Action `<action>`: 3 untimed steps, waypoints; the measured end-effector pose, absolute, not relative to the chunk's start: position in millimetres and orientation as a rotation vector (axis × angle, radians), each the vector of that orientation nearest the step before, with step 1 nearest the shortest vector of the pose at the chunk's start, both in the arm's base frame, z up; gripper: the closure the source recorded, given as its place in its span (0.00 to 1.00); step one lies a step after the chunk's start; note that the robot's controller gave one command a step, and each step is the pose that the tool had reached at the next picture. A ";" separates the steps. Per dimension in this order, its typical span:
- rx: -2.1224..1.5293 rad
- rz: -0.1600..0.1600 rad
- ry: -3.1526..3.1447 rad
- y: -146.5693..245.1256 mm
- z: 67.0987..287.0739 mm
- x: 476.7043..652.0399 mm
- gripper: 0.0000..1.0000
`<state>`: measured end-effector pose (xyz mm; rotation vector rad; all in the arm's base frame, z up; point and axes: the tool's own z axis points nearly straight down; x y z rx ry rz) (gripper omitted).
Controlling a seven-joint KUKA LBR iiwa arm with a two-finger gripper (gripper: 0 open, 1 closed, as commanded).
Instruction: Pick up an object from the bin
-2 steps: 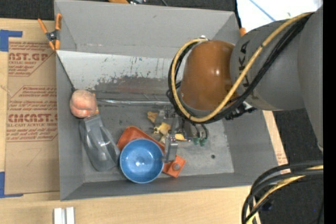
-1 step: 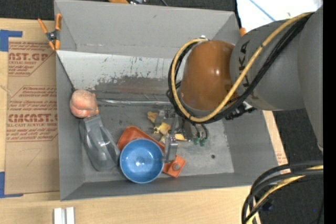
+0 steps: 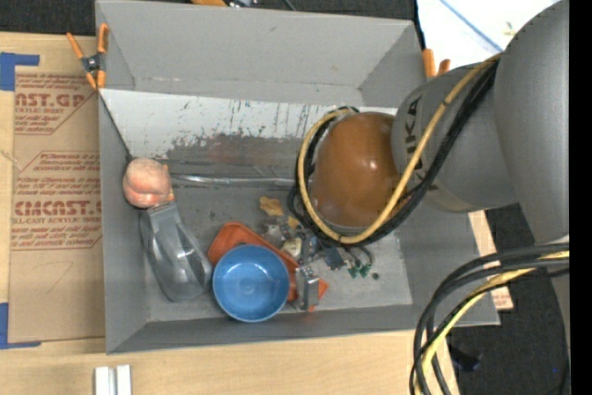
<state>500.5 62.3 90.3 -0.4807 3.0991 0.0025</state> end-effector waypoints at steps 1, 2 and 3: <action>0.021 0.004 3.135 113.1 87.5 501.0 1.00; 0.021 0.004 3.135 113.1 87.5 501.0 1.00; 0.011 0.009 3.128 132.0 167.3 501.4 1.00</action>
Offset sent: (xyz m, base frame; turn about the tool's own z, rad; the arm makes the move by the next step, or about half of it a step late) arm 0.0000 0.0000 0.0000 0.0000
